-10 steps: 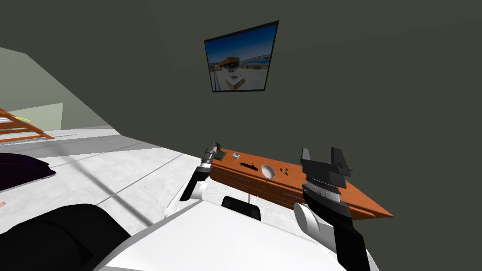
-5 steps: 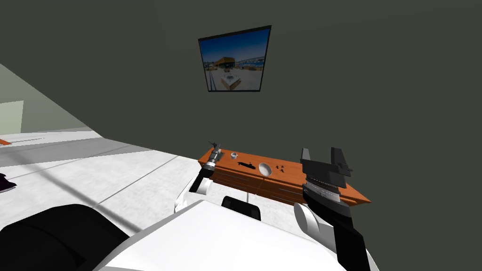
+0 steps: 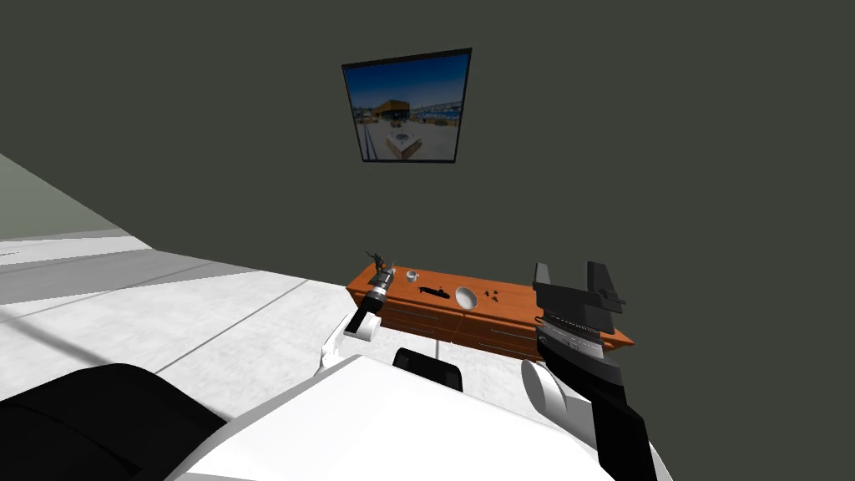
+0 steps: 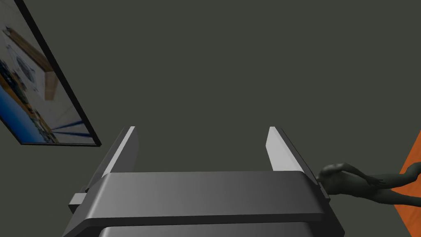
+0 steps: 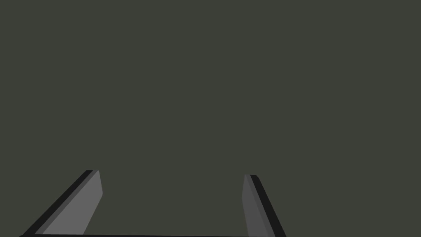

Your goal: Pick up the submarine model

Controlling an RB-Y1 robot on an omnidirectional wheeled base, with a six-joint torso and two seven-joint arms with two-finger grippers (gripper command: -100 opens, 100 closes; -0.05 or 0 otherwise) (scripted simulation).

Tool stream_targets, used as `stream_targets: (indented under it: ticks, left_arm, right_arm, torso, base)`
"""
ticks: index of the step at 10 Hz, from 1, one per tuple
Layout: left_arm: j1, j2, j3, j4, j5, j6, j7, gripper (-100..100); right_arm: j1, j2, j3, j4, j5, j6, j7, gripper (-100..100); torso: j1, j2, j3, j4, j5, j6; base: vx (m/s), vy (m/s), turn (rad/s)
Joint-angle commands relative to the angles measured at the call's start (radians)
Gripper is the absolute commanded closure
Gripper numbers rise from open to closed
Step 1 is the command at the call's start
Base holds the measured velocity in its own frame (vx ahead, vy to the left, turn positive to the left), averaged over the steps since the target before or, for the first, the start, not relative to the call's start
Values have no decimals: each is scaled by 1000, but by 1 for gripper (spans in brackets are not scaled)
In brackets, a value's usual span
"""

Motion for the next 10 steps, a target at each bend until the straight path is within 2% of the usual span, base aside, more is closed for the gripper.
stream_targets:
  ticks: [1,4,5,6,7,8,9,10]
  left_arm:
    - [-15,6,0,36,2,6,7,-100]
    - [-68,23,-3,119,9,41,31,-100]
    - [-68,23,-3,131,9,41,31,-100]
    - [-95,31,-4,162,14,58,42,-100]
    - [-95,31,-4,181,14,58,42,-100]
    - [-122,37,-4,221,18,76,54,-100]
    - [-122,37,-4,233,18,76,54,-100]
    - [-150,43,-5,274,23,95,66,-100]
  right_arm:
    - [0,0,0,0,0,0,0,0]
    - [0,0,0,0,0,0,0,0]
    - [0,0,0,0,0,0,0,0]
    - [0,0,0,0,0,0,0,0]
    - [0,0,0,0,0,0,0,0]
    - [0,0,0,0,0,0,0,0]
    - [0,0,0,0,0,0,0,0]
    - [0,0,0,0,0,0,0,0]
  torso:
    - [0,0,0,0,0,0]
    - [0,0,0,0,0,0]
    - [0,0,0,0,0,0]
    - [0,0,0,0,0,0]
    - [0,0,0,0,0,0]
    - [0,0,0,0,0,0]
    - [0,0,0,0,0,0]
    - [0,0,0,0,0,-1]
  base:
    - [-7,-12,-49]
    - [-5,-13,-88]
    - [-5,-11,-54]
    - [-4,-18,-116]
    - [-5,-11,-57]
    - [-6,-16,-103]
    - [-4,-13,-62]
    - [-3,-19,-138]
